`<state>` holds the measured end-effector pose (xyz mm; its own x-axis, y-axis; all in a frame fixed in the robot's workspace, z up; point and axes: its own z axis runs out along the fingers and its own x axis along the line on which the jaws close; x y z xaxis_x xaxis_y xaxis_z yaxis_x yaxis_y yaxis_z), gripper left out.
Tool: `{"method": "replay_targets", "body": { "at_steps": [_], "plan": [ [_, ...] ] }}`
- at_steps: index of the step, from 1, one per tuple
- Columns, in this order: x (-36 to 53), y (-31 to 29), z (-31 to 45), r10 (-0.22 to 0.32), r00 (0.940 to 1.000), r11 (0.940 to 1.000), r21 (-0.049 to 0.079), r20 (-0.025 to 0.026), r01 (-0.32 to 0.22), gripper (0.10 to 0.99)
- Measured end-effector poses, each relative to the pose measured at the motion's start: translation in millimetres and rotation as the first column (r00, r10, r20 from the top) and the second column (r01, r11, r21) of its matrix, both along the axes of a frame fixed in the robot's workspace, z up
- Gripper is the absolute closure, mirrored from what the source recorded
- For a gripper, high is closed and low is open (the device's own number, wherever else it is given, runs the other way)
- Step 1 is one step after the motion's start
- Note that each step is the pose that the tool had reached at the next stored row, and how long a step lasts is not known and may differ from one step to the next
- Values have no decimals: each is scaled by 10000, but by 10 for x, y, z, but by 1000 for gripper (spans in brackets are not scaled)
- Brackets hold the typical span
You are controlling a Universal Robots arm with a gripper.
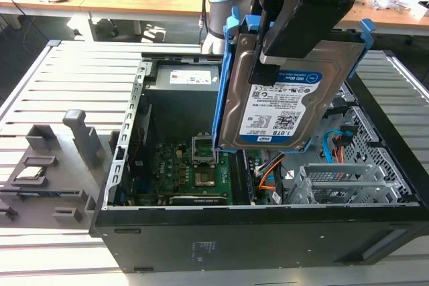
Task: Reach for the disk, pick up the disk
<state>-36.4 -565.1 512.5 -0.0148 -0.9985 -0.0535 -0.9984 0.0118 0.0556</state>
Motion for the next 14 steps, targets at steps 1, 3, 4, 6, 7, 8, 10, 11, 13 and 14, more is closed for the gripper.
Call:
{"method": "replay_targets", "body": {
  "at_steps": [1, 3, 4, 6, 7, 8, 10, 11, 13, 14],
  "plan": [
    [0, -17, 0, 0, 10000, 10000, 0, 0, 0, 718],
    [0, -87, 0, 0, 10000, 10000, 0, 0, 0, 718],
    [0, -111, 0, 1, 10000, 10000, -1, 0, -1, 718],
    [0, -156, 0, 0, 10000, 10000, 0, 0, 0, 718],
    [0, -174, 0, 0, 10000, 10000, 0, 1, 0, 718],
    [0, -199, 0, 1, 10000, 10000, -1, 0, -1, 718],
    [0, -258, 0, 1, 10000, 10000, -1, 0, -1, 718],
    [0, -283, 1, 0, 10000, 10000, -2, 0, 0, 718],
    [0, -354, 0, 1, 10000, 10000, 0, 0, -1, 718],
    [0, -379, 1, 0, 10000, 10000, -1, 0, 0, 718]
  ]
}}
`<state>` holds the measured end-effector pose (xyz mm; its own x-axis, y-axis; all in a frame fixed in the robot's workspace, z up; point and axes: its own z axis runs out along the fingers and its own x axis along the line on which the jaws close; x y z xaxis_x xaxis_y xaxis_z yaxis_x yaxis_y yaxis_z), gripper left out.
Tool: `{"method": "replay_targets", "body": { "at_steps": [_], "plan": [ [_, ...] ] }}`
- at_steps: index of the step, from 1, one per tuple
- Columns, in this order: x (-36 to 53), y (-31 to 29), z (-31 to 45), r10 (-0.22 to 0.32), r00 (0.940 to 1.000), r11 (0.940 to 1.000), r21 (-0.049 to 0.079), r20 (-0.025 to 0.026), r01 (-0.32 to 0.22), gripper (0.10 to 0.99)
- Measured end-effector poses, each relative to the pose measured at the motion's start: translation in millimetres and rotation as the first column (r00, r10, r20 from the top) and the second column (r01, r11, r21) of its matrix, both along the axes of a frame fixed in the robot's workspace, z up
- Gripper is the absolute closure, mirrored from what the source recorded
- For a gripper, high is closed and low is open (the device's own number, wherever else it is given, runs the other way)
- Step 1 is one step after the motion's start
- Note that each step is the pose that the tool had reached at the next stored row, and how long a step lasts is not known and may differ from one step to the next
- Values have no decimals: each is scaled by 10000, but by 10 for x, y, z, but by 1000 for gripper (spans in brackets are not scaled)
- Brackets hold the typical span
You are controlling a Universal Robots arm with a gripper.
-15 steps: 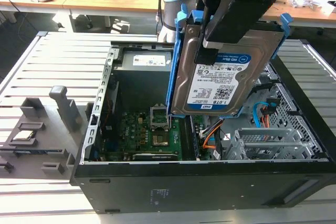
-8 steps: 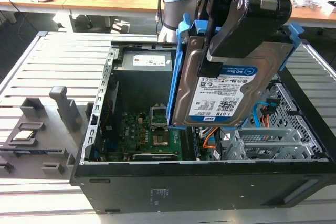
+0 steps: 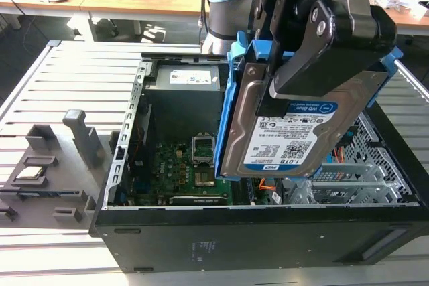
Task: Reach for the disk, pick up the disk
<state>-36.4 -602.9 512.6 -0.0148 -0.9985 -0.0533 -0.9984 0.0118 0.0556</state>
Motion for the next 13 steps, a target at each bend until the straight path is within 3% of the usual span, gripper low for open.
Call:
{"method": "replay_targets", "body": {
  "at_steps": [13],
  "plan": [
    [0, -258, 0, 0, 10000, 10000, 0, 0, 0, 718]
  ]
}}
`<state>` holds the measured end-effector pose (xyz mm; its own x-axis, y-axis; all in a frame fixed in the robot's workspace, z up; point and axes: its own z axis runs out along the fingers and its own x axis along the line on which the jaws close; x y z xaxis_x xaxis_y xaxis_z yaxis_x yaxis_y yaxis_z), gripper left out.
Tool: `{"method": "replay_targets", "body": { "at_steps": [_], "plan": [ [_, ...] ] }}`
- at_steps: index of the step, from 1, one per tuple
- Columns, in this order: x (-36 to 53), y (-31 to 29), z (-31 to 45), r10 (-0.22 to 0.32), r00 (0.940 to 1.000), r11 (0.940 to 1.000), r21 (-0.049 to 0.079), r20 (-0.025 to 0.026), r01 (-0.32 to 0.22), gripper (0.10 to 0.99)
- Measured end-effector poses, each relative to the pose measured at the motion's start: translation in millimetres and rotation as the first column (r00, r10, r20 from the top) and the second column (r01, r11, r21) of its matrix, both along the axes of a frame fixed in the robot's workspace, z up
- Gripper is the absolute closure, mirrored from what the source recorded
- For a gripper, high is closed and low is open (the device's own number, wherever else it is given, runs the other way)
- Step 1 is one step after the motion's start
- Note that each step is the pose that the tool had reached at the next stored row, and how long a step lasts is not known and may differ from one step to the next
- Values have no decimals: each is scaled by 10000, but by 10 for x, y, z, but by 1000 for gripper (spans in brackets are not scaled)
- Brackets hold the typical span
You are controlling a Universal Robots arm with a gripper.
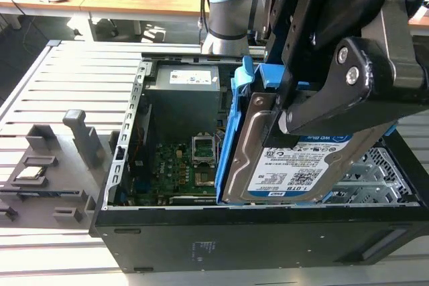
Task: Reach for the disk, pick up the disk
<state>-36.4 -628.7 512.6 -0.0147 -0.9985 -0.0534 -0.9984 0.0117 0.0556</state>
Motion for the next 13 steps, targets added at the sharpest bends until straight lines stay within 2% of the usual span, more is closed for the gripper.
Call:
{"method": "replay_targets", "body": {
  "at_steps": [11, 13],
  "plan": [
    [0, -213, -1, 0, 10000, 10000, 1, 1, 0, 718],
    [22, -249, -13, 0, 10000, 10000, 28, -4, 0, 718]
  ]
}}
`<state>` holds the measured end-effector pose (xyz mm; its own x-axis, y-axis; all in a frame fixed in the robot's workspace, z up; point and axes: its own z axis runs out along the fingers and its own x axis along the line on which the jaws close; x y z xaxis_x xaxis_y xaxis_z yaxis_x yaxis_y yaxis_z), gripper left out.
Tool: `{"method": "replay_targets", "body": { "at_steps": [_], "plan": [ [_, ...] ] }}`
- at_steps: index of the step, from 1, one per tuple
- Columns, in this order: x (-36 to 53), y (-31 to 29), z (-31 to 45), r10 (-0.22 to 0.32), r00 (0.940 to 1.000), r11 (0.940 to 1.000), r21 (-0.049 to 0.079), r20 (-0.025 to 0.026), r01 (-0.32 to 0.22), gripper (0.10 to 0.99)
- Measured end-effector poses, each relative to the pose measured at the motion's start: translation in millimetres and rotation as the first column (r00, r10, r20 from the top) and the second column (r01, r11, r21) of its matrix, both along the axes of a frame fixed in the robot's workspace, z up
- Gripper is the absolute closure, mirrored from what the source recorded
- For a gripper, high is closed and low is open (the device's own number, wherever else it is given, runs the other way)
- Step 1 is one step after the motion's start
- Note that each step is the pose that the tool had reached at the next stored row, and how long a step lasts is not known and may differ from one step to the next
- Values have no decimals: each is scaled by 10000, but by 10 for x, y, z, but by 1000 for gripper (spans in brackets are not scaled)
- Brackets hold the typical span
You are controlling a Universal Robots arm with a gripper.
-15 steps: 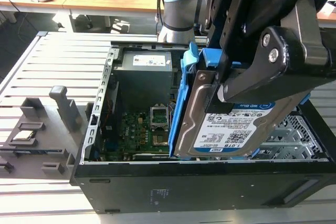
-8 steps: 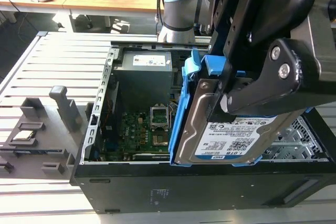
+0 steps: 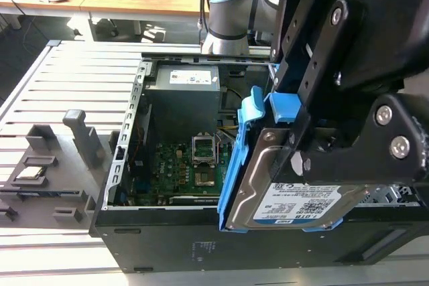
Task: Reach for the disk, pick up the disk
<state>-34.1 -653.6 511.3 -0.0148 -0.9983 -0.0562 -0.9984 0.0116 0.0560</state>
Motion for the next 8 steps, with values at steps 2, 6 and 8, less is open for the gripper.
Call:
{"method": "replay_targets", "body": {
  "at_steps": [2, 6, 8],
  "plan": [
    [31, -1, -11, 0, 10000, 10000, 59, -6, 0, 718],
    [225, 80, -61, 0, 10000, 10000, 67, -78, 1, 718],
    [338, 181, -77, 1, 10000, 10000, 69, -93, 0, 718]
  ]
}}
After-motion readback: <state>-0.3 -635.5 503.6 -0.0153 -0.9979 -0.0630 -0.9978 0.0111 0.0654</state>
